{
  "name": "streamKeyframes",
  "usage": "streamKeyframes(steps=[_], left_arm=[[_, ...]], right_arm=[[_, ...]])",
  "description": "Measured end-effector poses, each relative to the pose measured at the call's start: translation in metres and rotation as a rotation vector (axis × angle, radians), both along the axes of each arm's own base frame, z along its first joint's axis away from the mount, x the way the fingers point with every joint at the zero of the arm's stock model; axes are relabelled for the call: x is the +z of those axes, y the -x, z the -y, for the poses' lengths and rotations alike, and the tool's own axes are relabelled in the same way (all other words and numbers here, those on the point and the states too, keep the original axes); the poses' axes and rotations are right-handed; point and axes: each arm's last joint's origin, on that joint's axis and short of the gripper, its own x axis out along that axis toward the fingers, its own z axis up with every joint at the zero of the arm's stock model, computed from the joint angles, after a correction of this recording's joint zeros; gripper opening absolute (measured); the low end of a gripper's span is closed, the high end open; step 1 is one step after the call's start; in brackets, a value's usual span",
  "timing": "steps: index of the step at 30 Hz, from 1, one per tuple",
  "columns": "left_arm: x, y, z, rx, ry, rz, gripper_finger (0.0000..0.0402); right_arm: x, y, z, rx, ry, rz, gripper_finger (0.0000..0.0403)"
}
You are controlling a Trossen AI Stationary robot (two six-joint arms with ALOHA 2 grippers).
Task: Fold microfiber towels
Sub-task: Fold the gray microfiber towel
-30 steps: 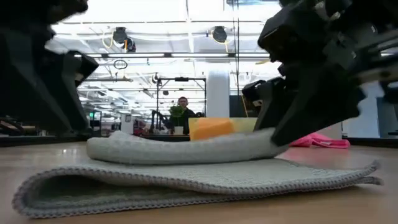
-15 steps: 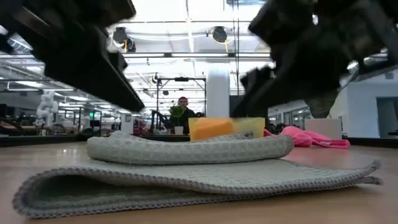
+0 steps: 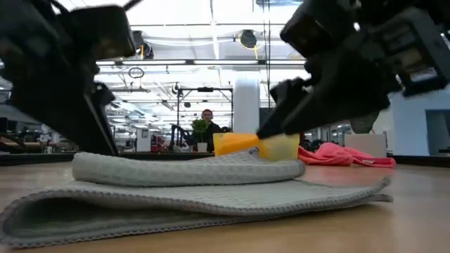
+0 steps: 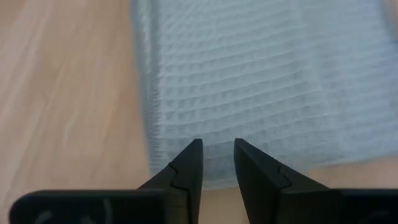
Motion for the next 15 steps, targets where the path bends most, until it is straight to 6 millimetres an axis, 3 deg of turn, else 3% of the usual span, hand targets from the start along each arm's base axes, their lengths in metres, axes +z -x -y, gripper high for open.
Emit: streamKeyframes(steps=[6,15], left_arm=[[0.022,0.005,0.001,0.062,-0.021,0.109,0.0092],[0.003,0.003,0.003,0.091,0.010,0.041,0.0092]], right_arm=[[0.011,0.000,0.001,-0.019,-0.004,0.043,0.0239],[0.012,-0.003,-0.003,-0.013,-0.027,0.099,0.0234]])
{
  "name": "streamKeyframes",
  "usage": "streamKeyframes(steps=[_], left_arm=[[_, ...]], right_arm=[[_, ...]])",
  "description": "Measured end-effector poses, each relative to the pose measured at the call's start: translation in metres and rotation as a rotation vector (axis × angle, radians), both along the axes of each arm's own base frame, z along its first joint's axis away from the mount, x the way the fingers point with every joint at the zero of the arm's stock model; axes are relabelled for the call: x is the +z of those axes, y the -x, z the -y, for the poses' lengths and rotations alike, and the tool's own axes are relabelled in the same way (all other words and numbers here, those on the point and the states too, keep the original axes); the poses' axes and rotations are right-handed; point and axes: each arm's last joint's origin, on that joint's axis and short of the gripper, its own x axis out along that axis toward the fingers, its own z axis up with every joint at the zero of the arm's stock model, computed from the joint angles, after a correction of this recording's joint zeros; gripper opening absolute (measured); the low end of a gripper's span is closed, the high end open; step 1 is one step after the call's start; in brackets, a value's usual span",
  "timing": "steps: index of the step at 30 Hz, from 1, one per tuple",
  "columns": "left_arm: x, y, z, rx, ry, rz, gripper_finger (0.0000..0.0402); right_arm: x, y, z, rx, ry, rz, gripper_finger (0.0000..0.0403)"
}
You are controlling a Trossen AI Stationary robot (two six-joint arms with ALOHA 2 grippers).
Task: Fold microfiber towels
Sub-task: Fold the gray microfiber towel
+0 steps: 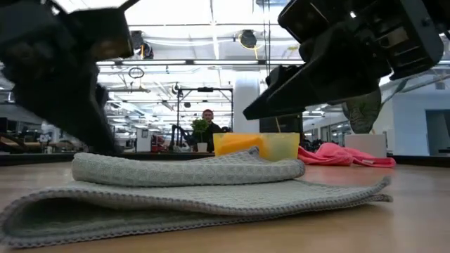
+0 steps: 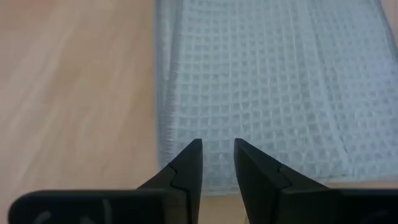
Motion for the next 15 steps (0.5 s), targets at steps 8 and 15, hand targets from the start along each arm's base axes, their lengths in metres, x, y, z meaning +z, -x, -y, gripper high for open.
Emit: streamKeyframes(steps=[8,15], left_arm=[[-0.012,0.003,0.002,0.001,-0.004,-0.064,0.0093],[0.003,0.005,0.000,-0.002,0.025,-0.034,0.0093]], right_arm=[[-0.017,-0.015,-0.022,0.051,-0.023,0.055,0.0264],[-0.025,-0.054,-0.045,0.102,0.129,-0.017,0.0296]])
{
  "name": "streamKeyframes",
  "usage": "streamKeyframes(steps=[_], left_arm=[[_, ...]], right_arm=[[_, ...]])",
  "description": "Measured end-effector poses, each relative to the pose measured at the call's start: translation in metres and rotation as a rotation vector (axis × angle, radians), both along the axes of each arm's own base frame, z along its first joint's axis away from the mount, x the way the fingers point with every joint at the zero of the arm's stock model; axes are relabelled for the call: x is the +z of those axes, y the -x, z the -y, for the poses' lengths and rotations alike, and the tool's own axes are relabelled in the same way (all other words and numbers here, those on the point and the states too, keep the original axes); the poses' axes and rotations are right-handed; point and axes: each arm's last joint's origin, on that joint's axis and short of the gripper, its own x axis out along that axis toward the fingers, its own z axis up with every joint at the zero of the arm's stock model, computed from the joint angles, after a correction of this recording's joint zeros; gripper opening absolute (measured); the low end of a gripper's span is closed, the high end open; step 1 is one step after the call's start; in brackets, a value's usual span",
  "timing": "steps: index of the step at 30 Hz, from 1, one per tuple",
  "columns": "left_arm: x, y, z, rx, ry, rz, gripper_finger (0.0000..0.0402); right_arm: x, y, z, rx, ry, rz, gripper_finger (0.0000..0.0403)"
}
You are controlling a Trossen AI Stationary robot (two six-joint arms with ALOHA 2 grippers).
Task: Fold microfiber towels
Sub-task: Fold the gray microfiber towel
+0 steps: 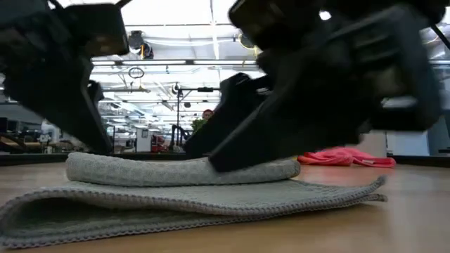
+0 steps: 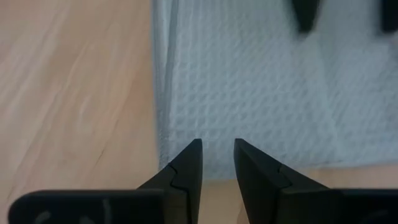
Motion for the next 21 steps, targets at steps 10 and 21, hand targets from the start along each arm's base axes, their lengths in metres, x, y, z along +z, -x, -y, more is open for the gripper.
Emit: streamKeyframes(steps=[10,21], left_arm=[[0.001,-0.002,0.001,0.005,-0.045,0.052,0.0093],[0.009,-0.017,-0.003,-0.066,-0.101,0.172,0.0093]], right_arm=[[-0.004,-0.019,0.001,-0.066,0.163,-0.102,0.0258],[-0.010,-0.018,0.014,-0.044,0.107,-0.147,0.0161]])
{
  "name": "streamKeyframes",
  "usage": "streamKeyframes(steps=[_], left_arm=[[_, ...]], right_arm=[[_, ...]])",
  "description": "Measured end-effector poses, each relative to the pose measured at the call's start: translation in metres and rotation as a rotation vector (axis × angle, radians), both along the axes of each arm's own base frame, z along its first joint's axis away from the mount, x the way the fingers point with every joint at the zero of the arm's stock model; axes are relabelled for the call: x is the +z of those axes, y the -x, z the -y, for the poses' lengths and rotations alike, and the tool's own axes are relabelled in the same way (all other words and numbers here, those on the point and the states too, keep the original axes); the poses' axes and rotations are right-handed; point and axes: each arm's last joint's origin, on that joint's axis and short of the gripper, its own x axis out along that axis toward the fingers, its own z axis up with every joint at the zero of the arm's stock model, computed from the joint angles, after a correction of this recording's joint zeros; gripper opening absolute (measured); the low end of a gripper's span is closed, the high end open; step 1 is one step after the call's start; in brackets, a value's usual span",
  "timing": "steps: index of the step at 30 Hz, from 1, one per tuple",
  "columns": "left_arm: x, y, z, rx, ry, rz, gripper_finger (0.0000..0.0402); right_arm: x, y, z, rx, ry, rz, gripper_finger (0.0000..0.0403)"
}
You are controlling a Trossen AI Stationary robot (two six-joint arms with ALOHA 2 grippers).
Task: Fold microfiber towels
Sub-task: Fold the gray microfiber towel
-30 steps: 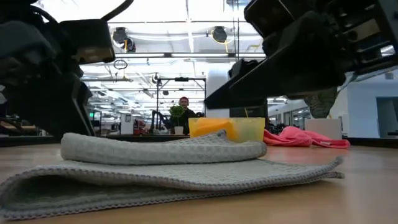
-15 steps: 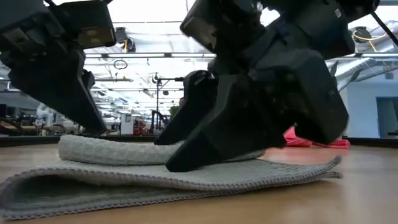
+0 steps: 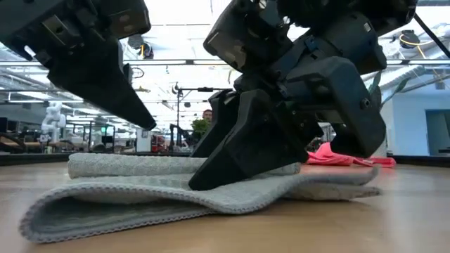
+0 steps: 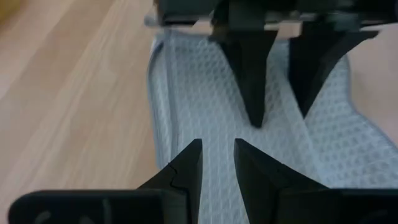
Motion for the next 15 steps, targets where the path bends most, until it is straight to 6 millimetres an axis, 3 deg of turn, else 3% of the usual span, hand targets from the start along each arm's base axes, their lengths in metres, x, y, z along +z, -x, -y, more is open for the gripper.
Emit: streamKeyframes(steps=[7,15], left_arm=[[-0.001,-0.004,-0.008,-0.017,-0.003,-0.028,0.0093],[-0.010,0.001,-0.011,-0.013,0.008,-0.027,0.0093]], right_arm=[[0.011,0.003,-0.002,0.087,-0.075,-0.018,0.0158],[0.018,0.002,-0.004,0.097,-0.133,0.006,0.0240]])
